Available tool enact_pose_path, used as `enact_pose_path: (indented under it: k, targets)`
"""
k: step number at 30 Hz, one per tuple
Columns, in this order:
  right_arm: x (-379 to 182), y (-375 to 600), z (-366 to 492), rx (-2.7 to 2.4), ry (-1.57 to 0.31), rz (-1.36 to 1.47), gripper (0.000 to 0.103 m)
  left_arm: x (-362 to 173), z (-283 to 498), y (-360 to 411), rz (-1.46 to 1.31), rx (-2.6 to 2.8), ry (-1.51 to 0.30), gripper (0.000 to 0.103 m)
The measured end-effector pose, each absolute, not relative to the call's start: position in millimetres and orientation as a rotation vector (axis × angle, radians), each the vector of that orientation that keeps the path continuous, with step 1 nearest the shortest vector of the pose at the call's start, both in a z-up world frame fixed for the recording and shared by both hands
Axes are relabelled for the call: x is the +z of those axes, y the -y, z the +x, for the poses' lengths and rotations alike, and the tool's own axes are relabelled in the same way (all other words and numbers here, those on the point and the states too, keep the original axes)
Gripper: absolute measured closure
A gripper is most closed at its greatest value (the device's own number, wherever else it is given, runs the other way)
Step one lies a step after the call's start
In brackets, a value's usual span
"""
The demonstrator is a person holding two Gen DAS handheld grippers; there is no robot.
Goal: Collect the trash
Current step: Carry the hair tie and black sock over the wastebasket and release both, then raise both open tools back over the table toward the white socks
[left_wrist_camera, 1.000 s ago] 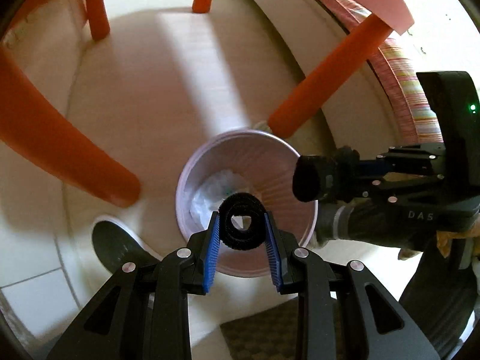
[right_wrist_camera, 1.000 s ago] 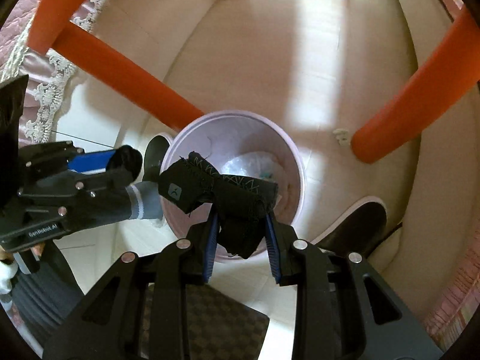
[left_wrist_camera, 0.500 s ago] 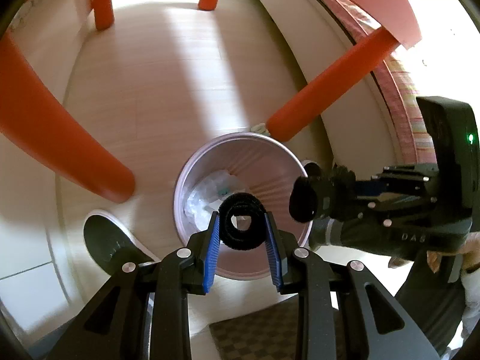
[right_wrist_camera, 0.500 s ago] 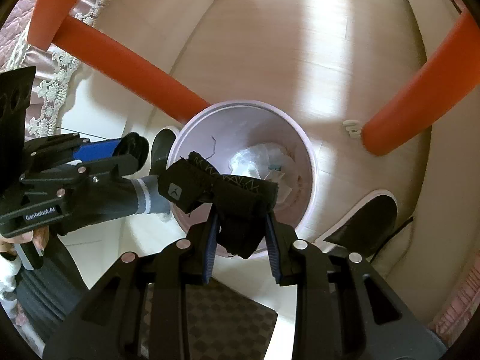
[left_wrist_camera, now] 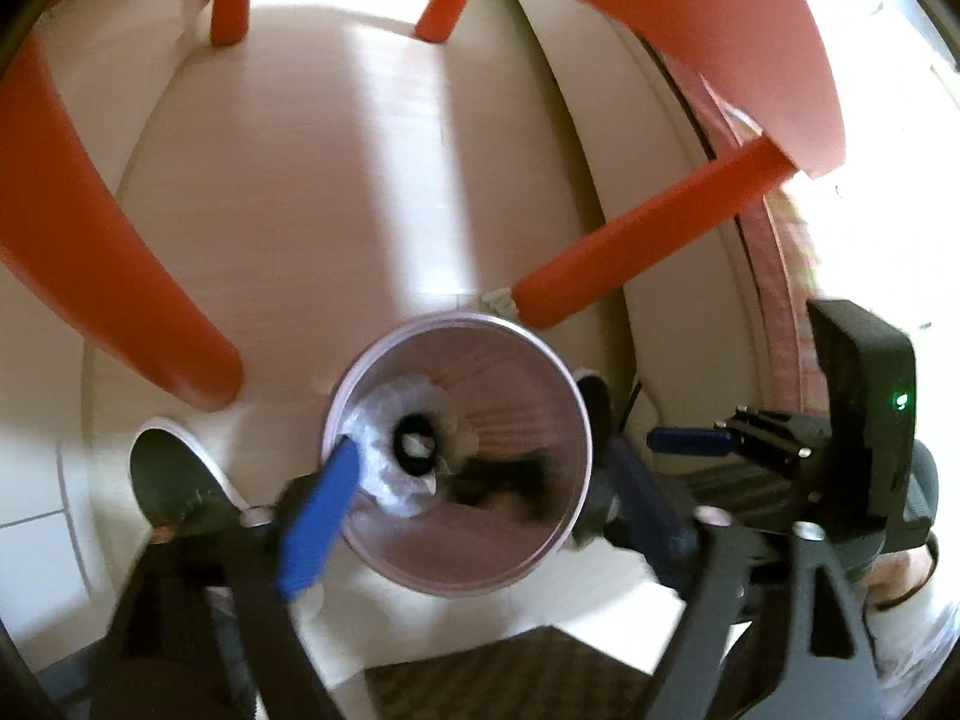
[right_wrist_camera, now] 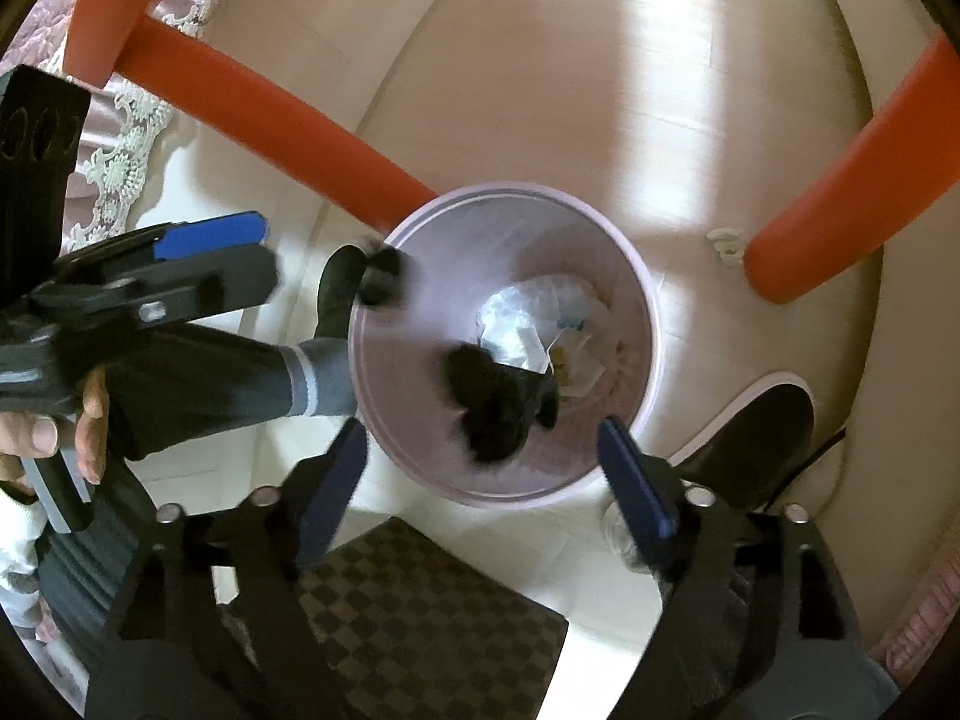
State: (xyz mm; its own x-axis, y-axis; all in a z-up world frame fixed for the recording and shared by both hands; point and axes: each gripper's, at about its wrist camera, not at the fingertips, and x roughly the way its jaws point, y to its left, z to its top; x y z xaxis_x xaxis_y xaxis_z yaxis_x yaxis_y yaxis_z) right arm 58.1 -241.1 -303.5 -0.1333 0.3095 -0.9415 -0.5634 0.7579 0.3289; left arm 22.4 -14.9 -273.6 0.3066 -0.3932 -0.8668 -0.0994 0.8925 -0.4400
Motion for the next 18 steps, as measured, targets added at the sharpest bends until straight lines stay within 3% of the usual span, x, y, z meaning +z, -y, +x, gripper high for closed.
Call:
enact_pose_path:
  k: [18]
  targets:
    - [-292.8, 246.6, 63.3, 0.741, -1.501, -0.181, 0.012, -269.1, 16.5, 9.7, -0.464, -0.156, -1.256, 0.011]
